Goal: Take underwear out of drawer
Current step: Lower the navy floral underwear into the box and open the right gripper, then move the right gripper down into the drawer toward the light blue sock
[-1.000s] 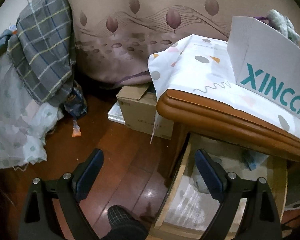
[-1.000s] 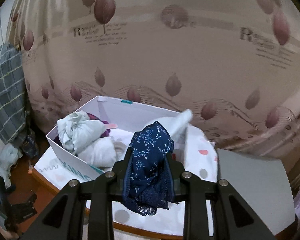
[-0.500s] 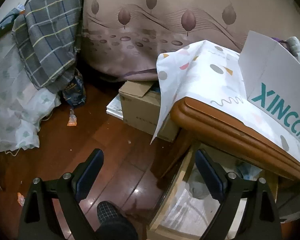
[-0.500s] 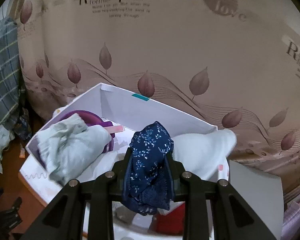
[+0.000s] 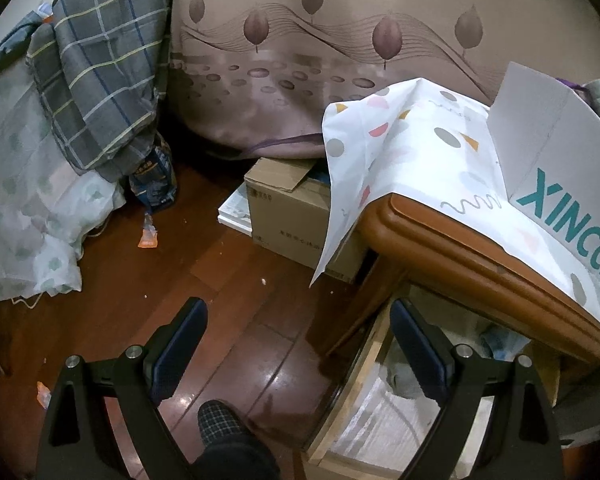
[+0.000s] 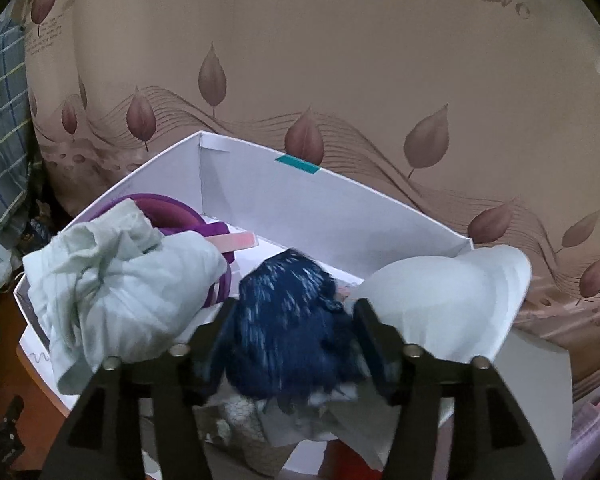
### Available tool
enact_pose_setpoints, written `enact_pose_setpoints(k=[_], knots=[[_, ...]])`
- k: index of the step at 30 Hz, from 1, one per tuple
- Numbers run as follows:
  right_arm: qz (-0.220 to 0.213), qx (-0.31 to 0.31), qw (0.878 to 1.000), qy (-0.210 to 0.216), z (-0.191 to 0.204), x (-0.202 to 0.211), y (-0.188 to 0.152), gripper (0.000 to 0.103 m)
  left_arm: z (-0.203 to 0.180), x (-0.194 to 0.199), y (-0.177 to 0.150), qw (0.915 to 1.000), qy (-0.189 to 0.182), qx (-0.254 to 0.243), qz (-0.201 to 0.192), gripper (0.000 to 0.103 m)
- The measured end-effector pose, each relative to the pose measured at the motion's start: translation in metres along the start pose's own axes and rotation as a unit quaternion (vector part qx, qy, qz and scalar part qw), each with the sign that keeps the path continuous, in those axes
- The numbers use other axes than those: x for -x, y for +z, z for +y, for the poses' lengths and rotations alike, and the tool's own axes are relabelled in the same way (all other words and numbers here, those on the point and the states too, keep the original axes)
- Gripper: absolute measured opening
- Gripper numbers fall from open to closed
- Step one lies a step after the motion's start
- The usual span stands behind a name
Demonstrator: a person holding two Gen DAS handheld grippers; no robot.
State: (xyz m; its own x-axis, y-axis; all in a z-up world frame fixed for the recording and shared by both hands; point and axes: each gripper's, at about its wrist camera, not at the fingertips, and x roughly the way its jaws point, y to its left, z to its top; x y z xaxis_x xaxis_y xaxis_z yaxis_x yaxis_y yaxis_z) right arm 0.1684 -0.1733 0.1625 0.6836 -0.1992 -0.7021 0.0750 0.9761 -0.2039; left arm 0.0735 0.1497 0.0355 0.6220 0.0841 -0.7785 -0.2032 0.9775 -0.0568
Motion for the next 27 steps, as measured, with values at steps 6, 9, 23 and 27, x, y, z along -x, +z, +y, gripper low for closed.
enact_pose_setpoints(k=[6, 9, 23, 27], knots=[[-0.045, 0.003, 0.999, -0.008, -0.007, 0.044, -0.005, 0.070, -0.004, -0.004, -0.002, 1.0000, 0.001, -0.006, 0.006, 0.091], [-0.071, 0.027, 0.997, -0.007, -0.004, 0.076, -0.020, 0.070, -0.005, -0.004, -0.002, 0.9999, 0.005, -0.008, 0.005, 0.091], [-0.102, 0.260, 0.960, -0.006, 0.061, 0.138, -0.202, 0.070, 0.006, -0.009, -0.003, 0.9996, 0.006, 0.016, 0.021, 0.091], [-0.072, 0.340, 0.938, -0.010, 0.089, 0.101, -0.246, 0.070, 0.010, -0.008, -0.003, 0.9994, 0.001, 0.022, 0.025, 0.091]])
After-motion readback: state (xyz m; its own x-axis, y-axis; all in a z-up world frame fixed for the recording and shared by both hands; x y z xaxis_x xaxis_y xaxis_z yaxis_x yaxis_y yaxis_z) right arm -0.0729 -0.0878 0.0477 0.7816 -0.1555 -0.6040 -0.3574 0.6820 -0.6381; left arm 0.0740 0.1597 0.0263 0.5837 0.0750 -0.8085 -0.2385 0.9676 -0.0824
